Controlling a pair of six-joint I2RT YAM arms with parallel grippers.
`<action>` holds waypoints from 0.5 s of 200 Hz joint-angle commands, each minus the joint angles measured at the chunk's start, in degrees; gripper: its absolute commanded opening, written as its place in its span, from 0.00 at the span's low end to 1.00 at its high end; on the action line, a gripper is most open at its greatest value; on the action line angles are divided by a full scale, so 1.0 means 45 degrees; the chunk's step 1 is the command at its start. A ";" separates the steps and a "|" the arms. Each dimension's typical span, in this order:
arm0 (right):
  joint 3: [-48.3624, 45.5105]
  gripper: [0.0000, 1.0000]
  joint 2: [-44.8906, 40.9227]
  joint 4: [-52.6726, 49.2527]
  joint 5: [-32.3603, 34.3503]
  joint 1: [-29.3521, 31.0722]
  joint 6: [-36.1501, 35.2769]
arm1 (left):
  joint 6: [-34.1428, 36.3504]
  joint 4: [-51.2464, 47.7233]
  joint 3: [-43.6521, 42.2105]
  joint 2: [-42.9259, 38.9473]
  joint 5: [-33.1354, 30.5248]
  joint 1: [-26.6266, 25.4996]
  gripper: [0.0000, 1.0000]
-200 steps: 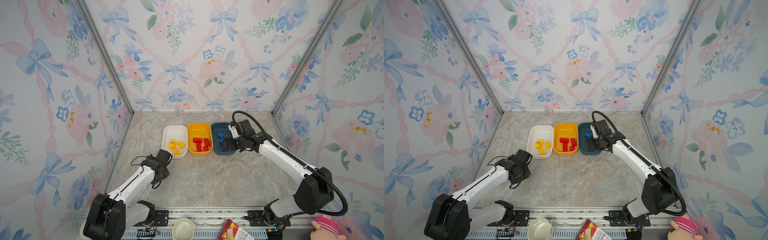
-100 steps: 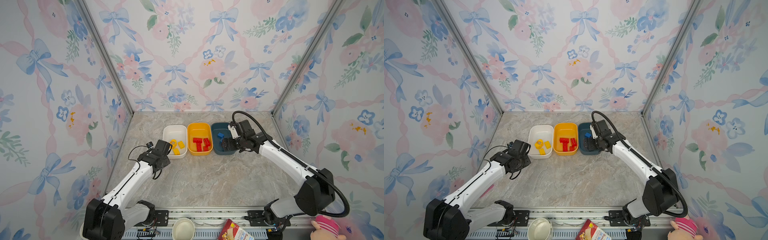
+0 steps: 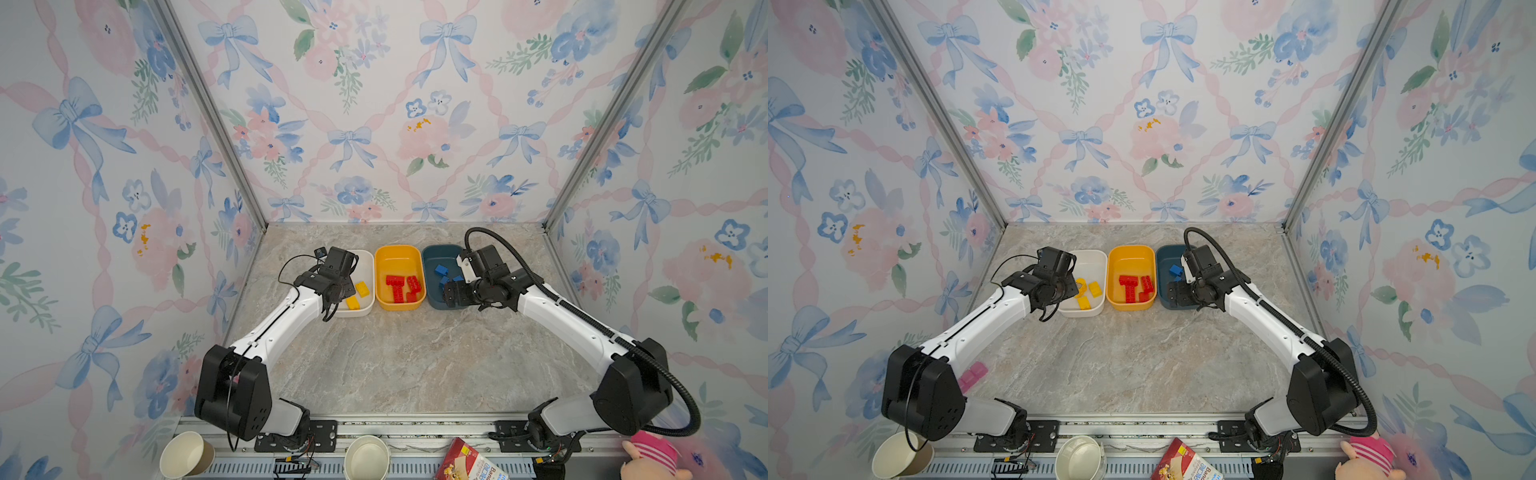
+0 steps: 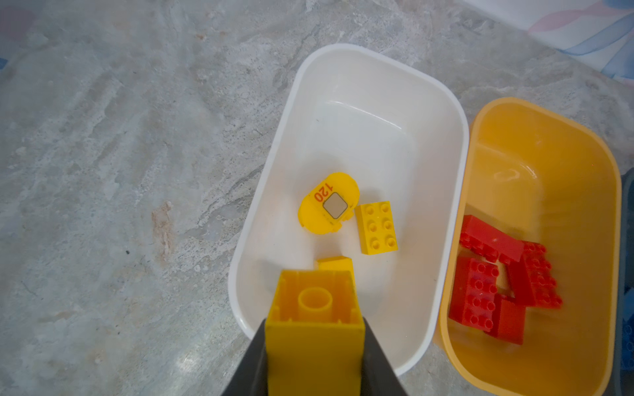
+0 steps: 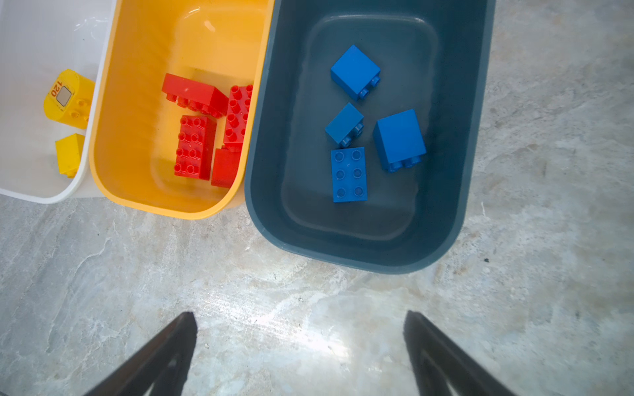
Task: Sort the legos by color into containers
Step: 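Carry the yellow brick into the white bin and release it with left gripper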
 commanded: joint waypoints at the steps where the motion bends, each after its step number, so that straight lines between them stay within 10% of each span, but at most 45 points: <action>1: -0.0239 0.99 -0.0424 -0.0263 -0.0038 0.0134 0.0273 | 0.0820 0.0764 0.0829 0.1084 0.0352 -0.0118 0.24; 100: -0.0318 0.97 -0.0816 -0.0661 0.0128 0.0108 0.0432 | 0.1723 0.1799 0.3193 0.4412 0.0709 -0.0246 0.24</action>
